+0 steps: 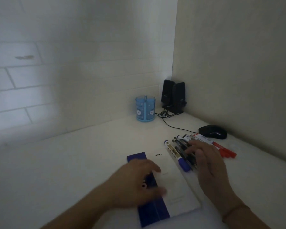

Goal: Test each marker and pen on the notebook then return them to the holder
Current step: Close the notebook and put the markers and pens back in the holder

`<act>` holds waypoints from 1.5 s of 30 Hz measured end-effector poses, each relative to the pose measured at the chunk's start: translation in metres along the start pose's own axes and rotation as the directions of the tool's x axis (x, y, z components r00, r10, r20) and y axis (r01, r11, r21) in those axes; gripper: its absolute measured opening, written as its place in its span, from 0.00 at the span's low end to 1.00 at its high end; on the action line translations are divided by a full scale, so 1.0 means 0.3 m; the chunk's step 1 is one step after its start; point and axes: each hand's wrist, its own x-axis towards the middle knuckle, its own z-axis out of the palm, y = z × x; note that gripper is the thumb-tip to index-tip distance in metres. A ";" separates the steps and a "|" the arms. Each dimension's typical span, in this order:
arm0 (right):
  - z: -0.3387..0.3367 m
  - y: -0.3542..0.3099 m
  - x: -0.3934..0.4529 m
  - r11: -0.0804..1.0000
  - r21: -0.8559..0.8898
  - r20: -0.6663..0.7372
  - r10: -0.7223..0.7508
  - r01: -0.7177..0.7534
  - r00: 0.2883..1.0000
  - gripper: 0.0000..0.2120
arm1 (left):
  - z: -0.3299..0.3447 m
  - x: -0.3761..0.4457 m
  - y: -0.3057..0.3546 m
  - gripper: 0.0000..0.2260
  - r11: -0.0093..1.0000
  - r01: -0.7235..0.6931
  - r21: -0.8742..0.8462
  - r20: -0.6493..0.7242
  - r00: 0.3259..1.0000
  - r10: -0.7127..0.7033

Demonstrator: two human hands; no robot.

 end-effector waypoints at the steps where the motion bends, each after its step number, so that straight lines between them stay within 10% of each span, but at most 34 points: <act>1: -0.001 -0.002 0.000 0.999 0.022 -0.004 0.023 -0.023 1.000 0.32 | 0.038 -0.009 0.029 0.31 0.975 -0.030 0.222 0.055 0.998 0.018; 12: 0.013 0.021 0.000 0.997 -0.083 0.061 -0.001 0.006 0.998 0.34 | 0.029 -0.048 -0.070 0.31 0.845 -0.145 0.515 0.288 0.957 -0.011; 27: -0.170 -0.007 -0.011 0.973 -0.207 0.168 -0.071 0.106 0.983 0.19 | -0.243 -0.184 -0.664 0.35 0.814 0.420 0.401 -0.167 0.907 -0.386; 30: 0.409 0.375 0.065 0.948 -0.299 0.316 -0.009 0.109 0.949 0.20 | -0.249 -0.160 -0.655 0.26 0.769 0.508 0.388 -0.090 0.851 -0.517; 32: 0.633 0.577 0.088 0.930 -0.132 0.528 -0.227 0.343 0.819 0.26 | -0.242 -0.117 -0.615 0.25 0.746 0.549 0.378 -0.054 0.817 -0.574; 37: -0.160 -0.108 0.103 0.957 -0.254 0.323 -0.050 0.137 0.945 0.08 | -0.180 0.076 -0.424 0.26 0.879 0.411 0.243 -0.303 0.893 -0.334; 41: 0.237 -0.061 0.374 0.973 -0.231 0.531 0.103 0.027 0.841 0.19 | -0.047 0.185 -0.323 0.18 0.972 0.193 0.136 -0.525 0.846 -0.095; 45: 0.422 0.036 0.600 0.969 -0.160 0.443 0.239 -0.186 0.864 0.38 | 0.020 0.199 -0.348 0.10 0.987 -0.101 0.127 -0.551 0.820 0.155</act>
